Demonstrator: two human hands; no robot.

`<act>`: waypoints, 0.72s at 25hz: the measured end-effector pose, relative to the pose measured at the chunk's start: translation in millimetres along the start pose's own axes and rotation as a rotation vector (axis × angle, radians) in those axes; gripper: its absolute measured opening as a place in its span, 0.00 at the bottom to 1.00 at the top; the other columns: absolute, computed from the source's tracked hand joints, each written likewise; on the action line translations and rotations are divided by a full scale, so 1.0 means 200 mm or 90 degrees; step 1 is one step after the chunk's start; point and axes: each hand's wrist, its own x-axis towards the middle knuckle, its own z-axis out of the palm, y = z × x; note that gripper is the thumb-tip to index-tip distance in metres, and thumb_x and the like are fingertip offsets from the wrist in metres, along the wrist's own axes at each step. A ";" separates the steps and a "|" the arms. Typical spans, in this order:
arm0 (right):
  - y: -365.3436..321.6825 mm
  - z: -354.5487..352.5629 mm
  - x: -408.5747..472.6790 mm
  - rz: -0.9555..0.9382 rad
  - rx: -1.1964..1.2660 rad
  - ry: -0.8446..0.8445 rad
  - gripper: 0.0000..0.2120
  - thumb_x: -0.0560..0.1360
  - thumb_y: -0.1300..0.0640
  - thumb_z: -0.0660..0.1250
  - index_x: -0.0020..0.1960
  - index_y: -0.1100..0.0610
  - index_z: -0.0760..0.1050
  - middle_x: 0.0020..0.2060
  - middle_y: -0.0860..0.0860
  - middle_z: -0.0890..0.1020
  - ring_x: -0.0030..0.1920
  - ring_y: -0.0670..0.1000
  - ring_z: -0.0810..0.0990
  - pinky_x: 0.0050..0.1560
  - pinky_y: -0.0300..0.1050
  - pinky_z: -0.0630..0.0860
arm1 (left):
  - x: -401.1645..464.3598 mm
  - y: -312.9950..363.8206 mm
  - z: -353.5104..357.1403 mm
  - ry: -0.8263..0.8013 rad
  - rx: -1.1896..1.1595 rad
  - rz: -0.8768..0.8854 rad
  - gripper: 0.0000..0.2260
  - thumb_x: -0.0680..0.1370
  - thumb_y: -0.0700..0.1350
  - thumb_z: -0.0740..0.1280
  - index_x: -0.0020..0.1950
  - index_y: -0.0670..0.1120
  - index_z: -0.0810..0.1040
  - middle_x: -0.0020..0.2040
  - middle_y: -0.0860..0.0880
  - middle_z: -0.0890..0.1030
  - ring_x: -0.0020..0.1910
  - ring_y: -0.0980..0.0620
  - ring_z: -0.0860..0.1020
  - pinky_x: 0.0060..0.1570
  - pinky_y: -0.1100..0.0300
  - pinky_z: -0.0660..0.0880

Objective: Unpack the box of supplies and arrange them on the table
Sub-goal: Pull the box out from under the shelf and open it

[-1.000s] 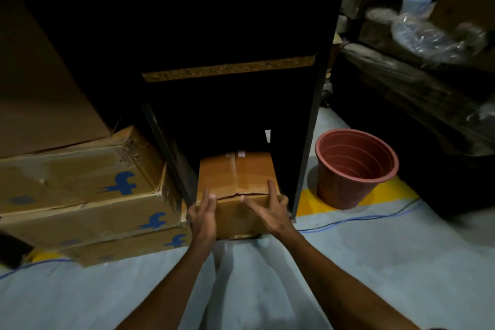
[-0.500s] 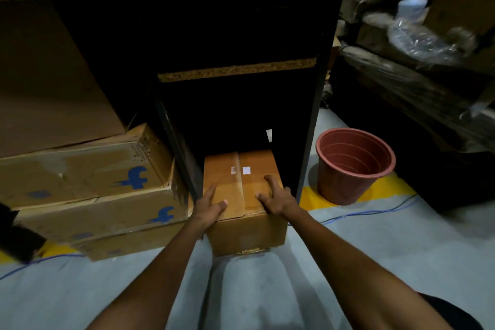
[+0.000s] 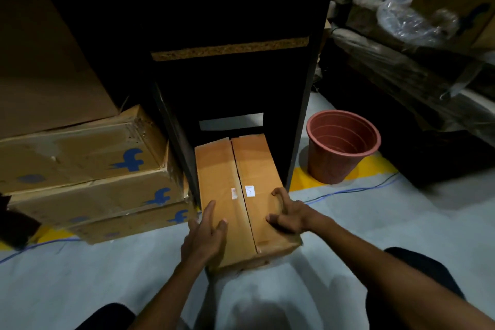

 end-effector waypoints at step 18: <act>-0.08 0.16 -0.04 0.099 0.026 0.105 0.52 0.71 0.34 0.66 0.78 0.43 0.31 0.71 0.69 0.61 0.70 0.66 0.68 0.68 0.55 0.68 | -0.11 0.10 0.09 -0.134 -0.002 -0.066 0.36 0.80 0.63 0.57 0.75 0.65 0.33 0.77 0.36 0.50 0.72 0.31 0.61 0.72 0.40 0.61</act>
